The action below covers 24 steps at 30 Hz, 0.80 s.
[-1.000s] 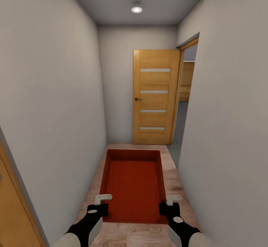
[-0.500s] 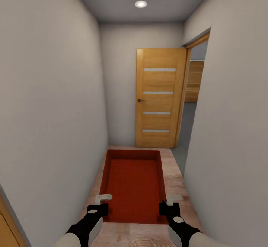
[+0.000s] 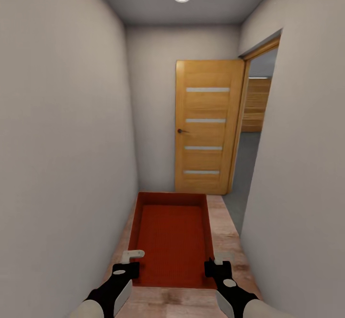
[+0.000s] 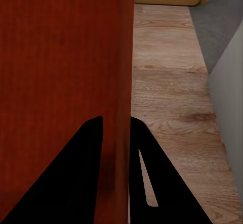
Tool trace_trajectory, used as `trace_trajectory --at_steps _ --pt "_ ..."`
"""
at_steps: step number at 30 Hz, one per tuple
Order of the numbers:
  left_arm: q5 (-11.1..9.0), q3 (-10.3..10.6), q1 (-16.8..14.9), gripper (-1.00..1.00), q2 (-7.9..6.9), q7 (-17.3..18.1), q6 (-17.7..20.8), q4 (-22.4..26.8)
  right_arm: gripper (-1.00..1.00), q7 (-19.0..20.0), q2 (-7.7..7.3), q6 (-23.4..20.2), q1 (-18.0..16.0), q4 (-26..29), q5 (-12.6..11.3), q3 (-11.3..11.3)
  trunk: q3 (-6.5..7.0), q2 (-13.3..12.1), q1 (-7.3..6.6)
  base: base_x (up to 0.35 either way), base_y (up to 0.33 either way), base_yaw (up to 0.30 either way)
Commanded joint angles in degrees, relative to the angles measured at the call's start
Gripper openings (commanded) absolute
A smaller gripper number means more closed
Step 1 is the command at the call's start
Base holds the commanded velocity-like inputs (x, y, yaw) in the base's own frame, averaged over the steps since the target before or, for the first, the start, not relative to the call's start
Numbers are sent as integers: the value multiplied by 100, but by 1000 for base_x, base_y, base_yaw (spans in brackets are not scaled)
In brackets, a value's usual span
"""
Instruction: Move the two storage containers from the living room to the garage. In the garage, place one container on the floor and stack the other container on top of it (either order is fine).
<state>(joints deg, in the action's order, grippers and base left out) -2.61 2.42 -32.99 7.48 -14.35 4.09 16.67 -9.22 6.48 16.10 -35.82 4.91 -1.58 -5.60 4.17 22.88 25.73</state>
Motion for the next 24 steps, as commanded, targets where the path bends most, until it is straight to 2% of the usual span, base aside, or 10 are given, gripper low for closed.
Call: trace_trajectory --at_steps 1,24 --pt "59 -88 3 -100 -1 -88 44 12 -100 -27 3 -1 -4 10 57 211 -2 4 5 319 0 0" --pt "59 -87 3 -100 -7 -86 41 12 -100 -27 3 -1 -4 10 61 211 -2 4 5 319 0 0"
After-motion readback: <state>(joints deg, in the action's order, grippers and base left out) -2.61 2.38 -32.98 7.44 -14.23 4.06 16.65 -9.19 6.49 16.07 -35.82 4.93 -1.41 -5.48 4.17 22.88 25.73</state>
